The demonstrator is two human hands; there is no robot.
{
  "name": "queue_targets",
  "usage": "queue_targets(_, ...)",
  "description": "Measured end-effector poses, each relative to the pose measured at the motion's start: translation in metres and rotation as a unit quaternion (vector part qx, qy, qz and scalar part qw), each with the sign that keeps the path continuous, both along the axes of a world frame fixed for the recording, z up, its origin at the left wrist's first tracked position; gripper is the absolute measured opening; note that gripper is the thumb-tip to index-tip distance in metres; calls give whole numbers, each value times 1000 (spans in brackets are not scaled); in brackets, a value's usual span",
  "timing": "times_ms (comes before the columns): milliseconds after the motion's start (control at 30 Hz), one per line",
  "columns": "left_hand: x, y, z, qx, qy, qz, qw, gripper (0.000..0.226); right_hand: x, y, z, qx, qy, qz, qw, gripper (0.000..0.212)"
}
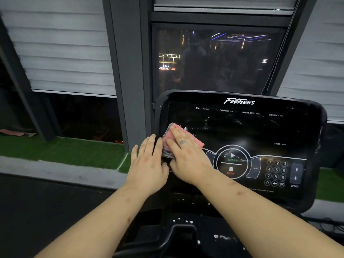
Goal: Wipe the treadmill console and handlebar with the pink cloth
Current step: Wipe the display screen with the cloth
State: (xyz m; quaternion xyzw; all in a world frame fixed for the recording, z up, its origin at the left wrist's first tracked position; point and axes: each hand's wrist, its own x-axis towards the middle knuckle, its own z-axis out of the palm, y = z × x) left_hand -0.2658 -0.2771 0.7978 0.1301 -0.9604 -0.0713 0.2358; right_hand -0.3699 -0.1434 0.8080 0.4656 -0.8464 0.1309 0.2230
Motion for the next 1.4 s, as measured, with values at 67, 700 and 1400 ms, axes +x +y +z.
queue_targets(67, -6, -2, 10, -2, 7, 3, 1000, 78, -7, -6, 14, 0, -4, -8, 1000, 71)
queue_targets(700, -18, 2, 30, 0, -25, 14, 1000, 76, -41, -21, 87, -9, 23, -44, 999, 72)
queue_targets(1400, -47, 64, 54, -28, -16, -22, 999, 75, -83, 135, 95, -47, 29, -151, 987, 70)
